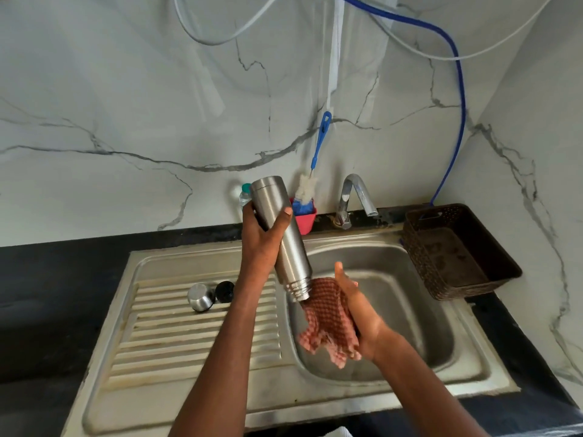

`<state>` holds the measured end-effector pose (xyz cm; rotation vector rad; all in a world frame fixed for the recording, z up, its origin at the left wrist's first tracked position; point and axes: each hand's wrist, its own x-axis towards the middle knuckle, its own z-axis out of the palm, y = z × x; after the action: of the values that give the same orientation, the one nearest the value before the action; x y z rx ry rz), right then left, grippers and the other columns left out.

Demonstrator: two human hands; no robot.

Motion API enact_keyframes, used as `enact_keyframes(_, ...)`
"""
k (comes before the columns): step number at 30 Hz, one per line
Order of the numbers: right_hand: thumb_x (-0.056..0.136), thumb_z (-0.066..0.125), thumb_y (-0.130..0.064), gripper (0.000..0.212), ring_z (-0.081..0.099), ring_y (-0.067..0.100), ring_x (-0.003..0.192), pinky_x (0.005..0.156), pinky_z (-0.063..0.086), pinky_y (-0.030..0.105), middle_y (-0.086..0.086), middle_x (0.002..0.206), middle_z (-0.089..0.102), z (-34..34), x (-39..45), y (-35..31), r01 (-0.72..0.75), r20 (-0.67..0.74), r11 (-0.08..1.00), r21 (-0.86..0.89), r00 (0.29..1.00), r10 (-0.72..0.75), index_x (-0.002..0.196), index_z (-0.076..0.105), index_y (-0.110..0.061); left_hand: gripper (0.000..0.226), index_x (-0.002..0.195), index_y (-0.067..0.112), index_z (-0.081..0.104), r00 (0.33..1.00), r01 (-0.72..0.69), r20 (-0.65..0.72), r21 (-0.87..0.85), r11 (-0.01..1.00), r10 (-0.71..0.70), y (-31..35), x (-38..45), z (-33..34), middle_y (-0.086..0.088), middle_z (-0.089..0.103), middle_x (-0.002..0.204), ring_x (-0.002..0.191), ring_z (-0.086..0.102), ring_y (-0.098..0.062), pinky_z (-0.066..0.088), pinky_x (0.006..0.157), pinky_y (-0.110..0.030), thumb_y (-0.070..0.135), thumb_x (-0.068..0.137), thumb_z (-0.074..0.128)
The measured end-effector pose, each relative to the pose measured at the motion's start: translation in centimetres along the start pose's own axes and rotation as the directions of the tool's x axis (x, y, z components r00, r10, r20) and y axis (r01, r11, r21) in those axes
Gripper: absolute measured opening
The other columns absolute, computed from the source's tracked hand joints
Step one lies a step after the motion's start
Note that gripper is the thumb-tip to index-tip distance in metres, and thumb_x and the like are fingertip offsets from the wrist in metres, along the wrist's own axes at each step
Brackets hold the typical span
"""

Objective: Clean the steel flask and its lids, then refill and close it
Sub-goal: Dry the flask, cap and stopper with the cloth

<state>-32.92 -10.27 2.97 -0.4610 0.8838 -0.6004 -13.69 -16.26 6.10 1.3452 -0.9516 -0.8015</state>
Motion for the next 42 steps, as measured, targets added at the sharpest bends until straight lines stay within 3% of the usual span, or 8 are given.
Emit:
enact_keyframes(5,0.068,0.092,-0.054,0.080,0.071,0.043,0.098,0.078,0.060,0.052,0.027,0.113,0.072,-1.8,-0.7,-1.3,0.172,-0.324,0.980,-0.097,0.926,-0.194,0.127,0.064,-0.009,0.065,0.144,0.026,0.050,0.996,0.047,0.072,0.042,0.998,-0.050,-1.4,-1.0,-1.1,0.004,0.071,0.115,0.096,0.072,-0.004,0.057,0.076,-0.018,0.019,0.089,0.084)
enact_keyframes(9,0.087,0.077,-0.036,0.043,0.070,0.037,0.109,0.090,0.059,0.060,0.014,0.117,0.073,-1.5,-1.8,-4.6,0.398,-0.363,0.885,-0.242,0.808,-0.464,0.127,0.064,-0.025,0.066,0.134,0.037,0.052,0.967,0.082,0.222,0.179,0.980,-0.122,-3.5,-2.7,-0.7,0.011,0.070,0.110,0.088,0.070,0.003,0.053,0.070,-0.012,0.013,0.084,0.086)
enact_keyframes(12,0.100,0.062,-0.010,0.045,0.065,0.017,0.119,0.104,0.054,0.041,-0.002,0.130,0.068,0.5,-2.7,-7.0,0.552,-0.106,0.584,-0.595,0.667,-0.737,0.139,0.058,-0.031,0.068,0.129,0.038,0.056,0.945,0.025,0.310,0.252,0.967,-0.105,-4.3,-3.7,0.3,0.011,0.072,0.109,0.092,0.070,-0.004,0.057,0.075,-0.018,0.014,0.075,0.090)
enact_keyframes(17,0.082,0.054,0.009,0.089,0.030,-0.002,0.146,0.120,0.031,0.019,-0.016,0.162,0.033,1.1,-1.4,-7.2,0.431,0.326,0.070,-0.900,0.770,-0.548,0.160,0.033,-0.030,0.067,0.125,0.032,0.061,0.902,-0.059,0.427,0.267,0.962,-0.063,-4.2,-4.0,1.9,0.006,0.075,0.102,0.088,0.073,-0.018,0.063,0.075,-0.042,0.017,0.064,0.085)
enact_keyframes(20,0.085,0.052,0.012,0.087,0.037,-0.010,0.132,0.100,0.034,0.002,-0.018,0.152,0.044,1.4,-1.6,-7.9,0.380,0.278,0.092,-0.920,0.801,-0.530,0.158,0.037,-0.033,0.064,0.123,0.031,0.061,0.905,-0.085,0.424,0.263,0.961,-0.036,-4.0,-4.2,2.1,0.007,0.074,0.099,0.084,0.073,-0.014,0.064,0.071,-0.039,0.016,0.065,0.085)
enact_keyframes(30,0.080,0.054,0.014,0.087,0.053,0.011,0.136,0.111,0.044,0.027,-0.009,0.152,0.054,1.7,-3.6,-7.4,0.362,0.313,-0.066,-0.930,0.685,-0.657,0.154,0.045,-0.030,0.071,0.128,0.030,0.059,0.904,-0.148,0.427,0.296,0.944,0.008,-2.6,-4.7,2.8,0.015,0.073,0.101,0.088,0.070,-0.001,0.053,0.071,-0.015,0.019,0.065,0.091)
enact_keyframes(35,0.090,0.052,0.006,0.075,0.060,-0.012,0.101,0.083,0.039,-0.002,-0.020,0.126,0.067,1.7,-3.8,-10.6,0.288,0.200,0.092,-0.953,0.827,-0.526,0.150,0.048,-0.038,0.078,0.134,0.031,0.055,0.885,-0.199,0.464,0.316,0.927,0.032,-1.5,-4.6,2.8,0.017,0.070,0.108,0.094,0.068,0.000,0.056,0.078,-0.017,0.023,0.066,0.093)
enact_keyframes(42,0.082,0.055,-0.001,0.079,0.055,0.019,0.134,0.107,0.050,0.043,-0.008,0.150,0.054,2.8,-4.6,-7.7,0.275,0.266,-0.092,-0.957,0.706,-0.657,0.154,0.040,-0.031,0.084,0.132,0.042,0.052,0.906,-0.238,0.417,0.356,0.904,0.074,-1.1,-5.5,3.4,0.018,0.072,0.112,0.099,0.070,-0.002,0.061,0.083,-0.036,0.030,0.062,0.097)
